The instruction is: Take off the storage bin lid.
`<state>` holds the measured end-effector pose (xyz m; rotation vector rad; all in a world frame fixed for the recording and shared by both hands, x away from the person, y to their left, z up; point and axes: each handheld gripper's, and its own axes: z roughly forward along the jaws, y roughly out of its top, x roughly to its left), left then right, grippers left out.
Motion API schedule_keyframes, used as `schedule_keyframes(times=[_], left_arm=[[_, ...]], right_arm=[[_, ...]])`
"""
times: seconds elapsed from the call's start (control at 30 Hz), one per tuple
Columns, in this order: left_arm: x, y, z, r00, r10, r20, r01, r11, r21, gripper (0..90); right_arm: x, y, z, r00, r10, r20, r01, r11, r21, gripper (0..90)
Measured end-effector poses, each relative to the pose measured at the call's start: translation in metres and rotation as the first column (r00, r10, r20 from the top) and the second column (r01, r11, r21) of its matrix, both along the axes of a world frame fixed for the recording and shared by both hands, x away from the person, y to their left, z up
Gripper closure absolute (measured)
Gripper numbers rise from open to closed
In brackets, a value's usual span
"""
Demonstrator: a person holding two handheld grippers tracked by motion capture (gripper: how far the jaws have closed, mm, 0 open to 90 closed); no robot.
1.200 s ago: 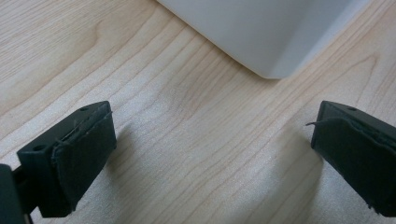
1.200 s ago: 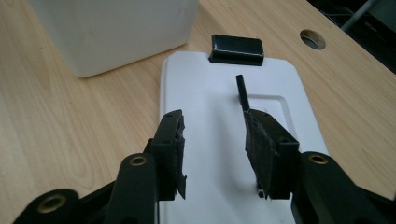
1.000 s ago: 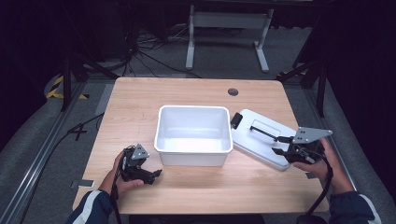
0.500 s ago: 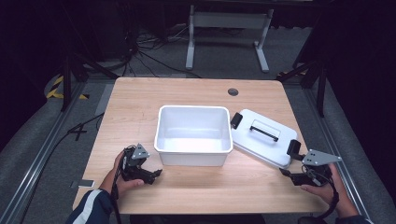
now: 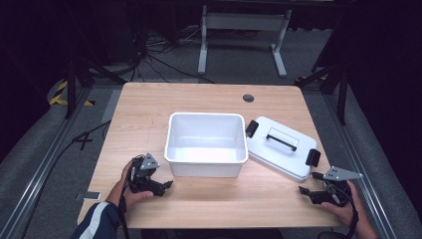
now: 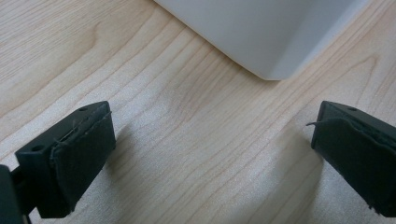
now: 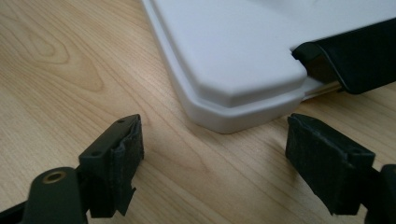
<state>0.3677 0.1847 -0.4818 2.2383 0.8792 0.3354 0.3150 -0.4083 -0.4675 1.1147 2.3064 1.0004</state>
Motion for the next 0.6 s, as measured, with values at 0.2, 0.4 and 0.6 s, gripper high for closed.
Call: schedule_keyframes(times=[0.2,0.4,0.6], left_arm=[[0.0004,-0.0006,0.0,1.0,-0.001,-0.004,0.001,1.0,0.0,0.1],[0.0004,-0.0006,0.0,1.0,-0.001,-0.004,0.001,1.0,-0.001,0.1],[0.0004,-0.0007,0.0,1.0,-0.001,-0.005,0.001,1.0,-0.001,0.1]], right_arm=[[0.0003,-0.0002,-0.0003,1.0,-0.003,-0.001,0.003,1.0,0.002,19.6],[0.0008,0.0,-0.0002,1.0,-0.004,-0.002,0.004,1.0,0.004,19.5],[0.001,-0.0001,-0.0003,1.0,-0.004,-0.002,0.004,1.0,0.004,19.5]])
